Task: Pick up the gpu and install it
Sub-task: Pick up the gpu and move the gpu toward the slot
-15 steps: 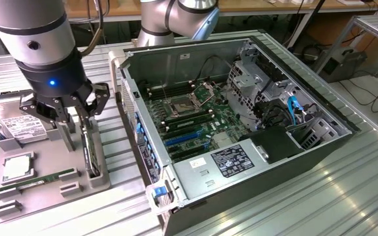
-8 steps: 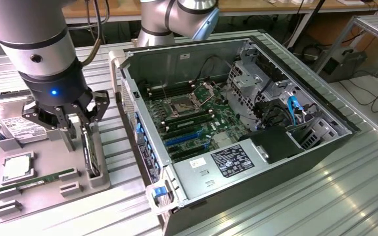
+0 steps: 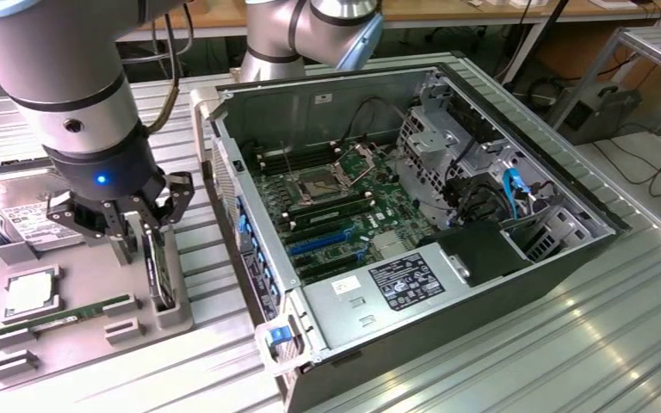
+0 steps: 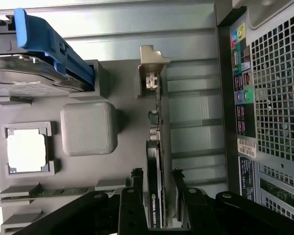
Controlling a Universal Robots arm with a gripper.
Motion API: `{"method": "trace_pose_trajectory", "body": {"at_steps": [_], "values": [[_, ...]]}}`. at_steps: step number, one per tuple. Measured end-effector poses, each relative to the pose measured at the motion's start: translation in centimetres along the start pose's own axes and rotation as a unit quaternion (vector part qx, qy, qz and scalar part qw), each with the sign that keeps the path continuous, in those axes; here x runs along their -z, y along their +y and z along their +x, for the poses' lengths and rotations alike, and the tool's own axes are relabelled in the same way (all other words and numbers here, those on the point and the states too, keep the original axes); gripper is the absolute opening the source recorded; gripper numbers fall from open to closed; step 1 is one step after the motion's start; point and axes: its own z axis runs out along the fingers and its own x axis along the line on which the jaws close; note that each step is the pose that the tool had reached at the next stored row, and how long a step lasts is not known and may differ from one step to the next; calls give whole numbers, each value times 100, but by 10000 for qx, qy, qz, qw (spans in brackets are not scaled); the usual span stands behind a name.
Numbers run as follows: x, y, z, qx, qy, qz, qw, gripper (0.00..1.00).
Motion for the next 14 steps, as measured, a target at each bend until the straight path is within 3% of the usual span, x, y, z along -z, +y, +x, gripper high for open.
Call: {"method": "trace_pose_trajectory", "body": {"at_steps": [8, 14], "values": [[-147, -8, 7, 0, 0, -6, 10000, 36], [-234, -9, 12, -9, 2, -32, 10000, 36]]}}
